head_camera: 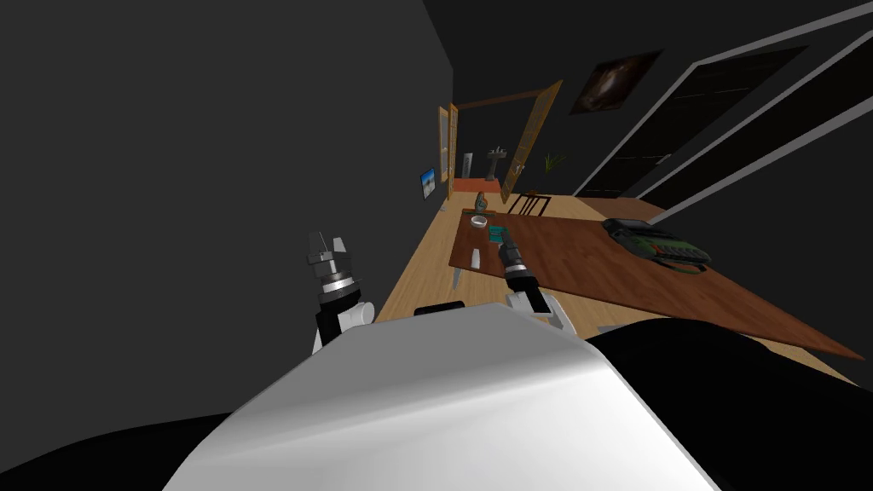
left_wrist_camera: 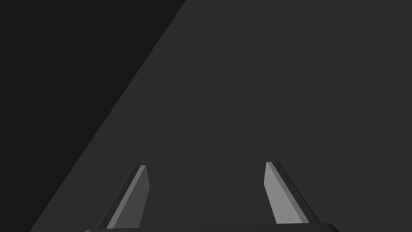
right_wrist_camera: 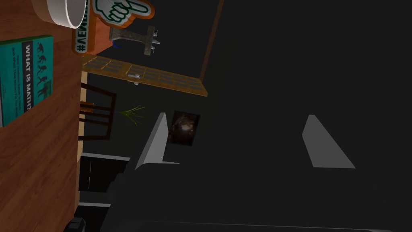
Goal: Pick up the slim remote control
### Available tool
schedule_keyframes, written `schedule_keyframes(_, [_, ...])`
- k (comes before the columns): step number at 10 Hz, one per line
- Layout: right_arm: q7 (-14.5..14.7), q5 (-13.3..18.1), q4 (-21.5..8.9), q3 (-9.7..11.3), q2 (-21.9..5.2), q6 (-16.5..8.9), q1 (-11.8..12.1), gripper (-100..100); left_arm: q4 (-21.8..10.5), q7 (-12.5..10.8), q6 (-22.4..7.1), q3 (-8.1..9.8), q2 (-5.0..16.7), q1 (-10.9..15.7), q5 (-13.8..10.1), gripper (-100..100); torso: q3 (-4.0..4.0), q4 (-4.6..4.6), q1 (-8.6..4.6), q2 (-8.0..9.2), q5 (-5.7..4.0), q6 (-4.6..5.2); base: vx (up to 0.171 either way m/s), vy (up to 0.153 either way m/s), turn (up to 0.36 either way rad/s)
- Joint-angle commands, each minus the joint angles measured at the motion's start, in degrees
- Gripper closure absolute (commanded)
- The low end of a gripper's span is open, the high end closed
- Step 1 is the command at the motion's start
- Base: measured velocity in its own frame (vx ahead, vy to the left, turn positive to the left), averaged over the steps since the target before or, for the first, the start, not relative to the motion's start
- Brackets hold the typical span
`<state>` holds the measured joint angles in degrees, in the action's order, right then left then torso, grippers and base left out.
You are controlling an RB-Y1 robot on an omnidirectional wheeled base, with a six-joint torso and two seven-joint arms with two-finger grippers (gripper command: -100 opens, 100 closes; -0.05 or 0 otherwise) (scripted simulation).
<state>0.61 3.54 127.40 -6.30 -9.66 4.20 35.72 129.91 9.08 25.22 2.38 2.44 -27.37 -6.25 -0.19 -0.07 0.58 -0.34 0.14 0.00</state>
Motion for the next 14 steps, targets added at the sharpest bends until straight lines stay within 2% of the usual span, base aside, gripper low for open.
schedule_keyframes(1, [-0.46, -0.18, -1.24, -0.49, 0.02, -2.16, -0.04, -100, 0.0, 0.0, 0.0, 0.0, 0.0, 0.0, 0.0, 0, 0.0, 0.0, 0.0, 0.0, 0.0, 0.0, 0.068, 0.144, -0.031])
schedule_keyframes(3, [-2.89, -1.94, -3.09, -2.89, -0.83, -7.01, 1.38, -100, 0.0, 0.0, 0.0, 0.0, 0.0, 0.0, 0.0, 0, 0.0, 0.0, -0.11, 0.01, -0.02, 0.0, 0.104, 0.154, -0.06])
schedule_keyframes(6, [-4.28, -3.06, -4.22, -4.15, -1.28, -12.37, 2.02, -100, 0.0, 0.0, 0.0, 0.0, 0.0, 0.0, 0.0, 0, -0.05, -0.02, 0.08, -0.07, 0.02, 0.0, 0.096, 0.165, -0.053])
schedule_keyframes(7, [-5.78, -4.31, -5.48, -5.41, -1.76, -14.42, 2.61, -100, 0.0, 0.0, 0.0, 0.0, 0.0, 0.0, 0.0, 0, -0.03, -0.01, -0.06, -0.04, 0.0, -0.02, 0.112, 0.114, -0.055])
schedule_keyframes(8, [-5.78, -4.31, -5.48, -5.41, -1.76, -15.91, 2.61, -100, 0.0, 0.0, 0.0, 0.01, 0.01, 0.0, 0.0, 0, -0.06, -0.02, -0.17, -0.09, -0.02, 0.0, 0.102, 0.084, -0.05])
schedule_keyframes(9, [-7.37, -5.71, -6.86, -6.69, -2.27, -18.12, 3.14, -100, 0.0, 0.0, 0.0, 0.01, 0.01, 0.0, 0.0, 0, -0.06, -0.03, -0.3, -0.09, -0.05, -0.01, 0.142, 0.114, -0.067])
schedule_keyframes(10, [-7.37, -5.71, -6.86, -6.69, -2.27, -19.49, 3.14, -100, 0.0, 0.0, 0.0, 0.01, 0.01, -0.01, 0.0, 0, -0.12, -0.04, -0.23, -0.21, -0.05, -0.01, 0.112, 0.109, -0.047])
schedule_keyframes(11, [-9.06, -7.24, -8.34, -7.97, -2.83, -21.44, 3.62, -100, 0.0, 0.0, 0.0, 0.01, 0.01, 0.0, 0.0, 0, -0.1, -0.04, -0.24, -0.14, -0.04, -0.02, 0.141, 0.104, -0.073])
schedule_keyframes(13, [-9.06, -7.24, -8.34, -7.97, -2.83, -23.09, 3.62, -100, 0.0, 0.0, 0.0, 0.01, 0.01, 0.0, 0.0, 0, -0.11, -0.05, -0.28, -0.17, -0.04, -0.03, 0.08, 0.079, -0.027])
schedule_keyframes(14, [-10.82, -8.89, -9.91, -9.25, -3.45, -25.53, 4.03, -100, 0.0, 0.0, 0.0, 0.01, 0.01, 0.01, 0.0, 0, 0.01, 0.0, -0.41, 0.04, -0.06, -0.02, 0.084, 0.082, -0.088])
